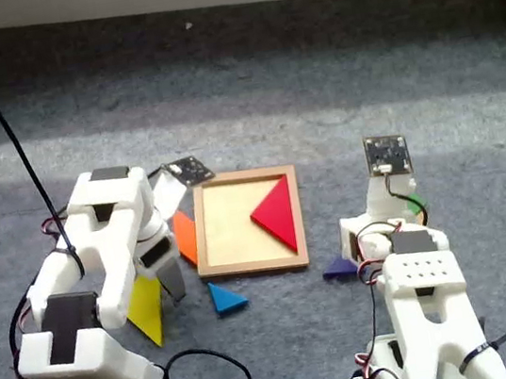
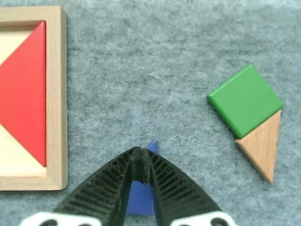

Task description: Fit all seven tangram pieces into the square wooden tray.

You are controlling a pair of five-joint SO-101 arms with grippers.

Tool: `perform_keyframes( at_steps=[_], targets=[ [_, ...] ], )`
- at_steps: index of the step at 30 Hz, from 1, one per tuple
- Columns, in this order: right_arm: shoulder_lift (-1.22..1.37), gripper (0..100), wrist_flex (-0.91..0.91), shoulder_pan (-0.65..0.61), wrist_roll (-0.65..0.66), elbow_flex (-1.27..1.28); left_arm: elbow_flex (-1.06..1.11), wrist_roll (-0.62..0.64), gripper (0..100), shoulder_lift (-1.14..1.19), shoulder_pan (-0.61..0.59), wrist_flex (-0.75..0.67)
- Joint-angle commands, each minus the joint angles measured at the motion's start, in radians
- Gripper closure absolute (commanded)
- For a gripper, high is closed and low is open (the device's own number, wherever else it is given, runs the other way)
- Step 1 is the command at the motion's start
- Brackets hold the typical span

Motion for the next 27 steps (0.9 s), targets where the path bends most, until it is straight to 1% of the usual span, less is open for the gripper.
perform_keyframes(
  at_steps=[1,6,9,14,17,22,23,27],
  targets=[
    [-0.024,98.9,-0.018,0.010,0.014,-0.005,-0.013,0.058,72,-0.104,-0.004,-0.002],
    [-0.025,98.9,-0.015,0.010,0.014,-0.005,0.056,0.129,71,-0.326,-0.050,0.006],
    [-0.027,98.9,-0.015,0.010,0.014,-0.005,0.125,0.152,71,-0.403,-0.071,0.055],
    [-0.027,98.9,-0.015,0.010,0.014,-0.005,0.165,0.166,71,-0.427,-0.183,0.075],
    [-0.027,98.9,-0.015,0.010,0.014,-0.005,0.203,0.167,67,-0.432,-0.249,0.075],
    [-0.027,98.9,-0.015,0.010,0.014,-0.005,0.295,0.169,66,-0.429,-0.277,0.066],
    [-0.027,98.9,-0.015,0.010,0.014,-0.005,0.312,0.183,66,-0.429,-0.277,0.046],
    [-0.027,98.9,-0.015,0.010,0.014,-0.005,0.377,0.353,66,-0.427,-0.275,-0.086]
  ],
)
